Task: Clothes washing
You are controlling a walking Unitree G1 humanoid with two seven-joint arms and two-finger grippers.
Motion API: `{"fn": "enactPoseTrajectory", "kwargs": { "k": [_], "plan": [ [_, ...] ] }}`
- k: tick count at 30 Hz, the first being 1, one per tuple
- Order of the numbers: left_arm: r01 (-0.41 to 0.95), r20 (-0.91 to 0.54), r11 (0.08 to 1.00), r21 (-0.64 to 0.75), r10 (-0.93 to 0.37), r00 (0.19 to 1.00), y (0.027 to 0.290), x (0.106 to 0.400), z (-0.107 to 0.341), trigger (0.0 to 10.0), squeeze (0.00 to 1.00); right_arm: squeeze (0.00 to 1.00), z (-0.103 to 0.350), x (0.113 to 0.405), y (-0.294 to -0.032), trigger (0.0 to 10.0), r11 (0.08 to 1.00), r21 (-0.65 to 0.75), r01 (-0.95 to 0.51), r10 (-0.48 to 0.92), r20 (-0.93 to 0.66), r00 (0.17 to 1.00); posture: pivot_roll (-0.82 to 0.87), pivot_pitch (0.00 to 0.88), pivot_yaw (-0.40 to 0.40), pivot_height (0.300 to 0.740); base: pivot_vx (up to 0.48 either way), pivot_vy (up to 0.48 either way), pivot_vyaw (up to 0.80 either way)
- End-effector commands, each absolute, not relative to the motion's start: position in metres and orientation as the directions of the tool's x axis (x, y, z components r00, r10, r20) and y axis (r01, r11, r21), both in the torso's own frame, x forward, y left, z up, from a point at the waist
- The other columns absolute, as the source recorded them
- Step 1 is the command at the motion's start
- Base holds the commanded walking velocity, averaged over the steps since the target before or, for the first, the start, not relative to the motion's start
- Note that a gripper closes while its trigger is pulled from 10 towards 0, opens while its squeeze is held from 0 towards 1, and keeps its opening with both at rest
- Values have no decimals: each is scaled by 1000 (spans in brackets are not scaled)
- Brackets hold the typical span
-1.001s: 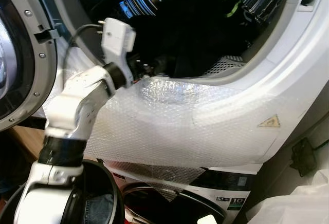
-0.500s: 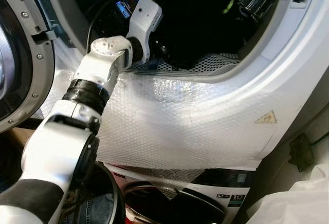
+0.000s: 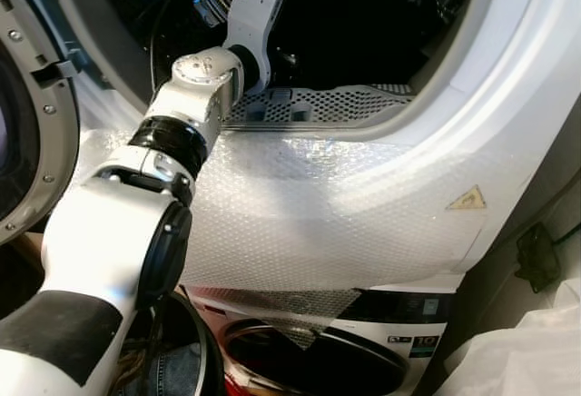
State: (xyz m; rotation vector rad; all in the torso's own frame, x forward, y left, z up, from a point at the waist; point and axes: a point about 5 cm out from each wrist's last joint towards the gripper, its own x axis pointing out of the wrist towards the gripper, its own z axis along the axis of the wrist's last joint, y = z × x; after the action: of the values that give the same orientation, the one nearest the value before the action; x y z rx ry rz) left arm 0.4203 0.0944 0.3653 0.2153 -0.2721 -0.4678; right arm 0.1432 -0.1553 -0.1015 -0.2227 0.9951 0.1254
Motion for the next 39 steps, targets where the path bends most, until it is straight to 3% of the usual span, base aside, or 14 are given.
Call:
{"fn": "enactPoseTrajectory", "kwargs": {
  "k": [1, 7, 14, 21, 39],
  "plan": [
    [313, 238, 908, 278, -381, 893, 109, 421, 376, 10000, 0, 0, -104, 134, -155, 10000, 979, -113, -169, -6, -846, 534, -170, 31, 161, 740, 0, 0, 0],
    [193, 220, 950, 244, -248, 944, 135, 425, 370, 10000, 0, 0, -107, 124, -157, 10000, 978, -118, -174, -11, -855, 518, -167, 28, 143, 740, 0, 0, 0],
    [243, 182, 933, 266, -296, 938, 134, 426, 361, 10000, 0, 0, -106, 129, -161, 10000, 972, -133, -195, -13, -857, 516, -123, 16, 113, 740, 0, 0, 0],
    [409, 49, 850, 333, -449, 892, 122, 425, 344, 10000, 0, 0, -99, 149, -157, 10000, 963, -138, -231, 11, -838, 546, -102, 0, 105, 740, 0, 0, 0],
    [425, -43, 850, 310, -434, 900, 116, 427, 325, 10000, 0, 0, -102, 143, -162, 10000, 966, -142, -214, -8, -849, 528, -140, 0, 108, 740, 0, 0, 0]
  ]
}}
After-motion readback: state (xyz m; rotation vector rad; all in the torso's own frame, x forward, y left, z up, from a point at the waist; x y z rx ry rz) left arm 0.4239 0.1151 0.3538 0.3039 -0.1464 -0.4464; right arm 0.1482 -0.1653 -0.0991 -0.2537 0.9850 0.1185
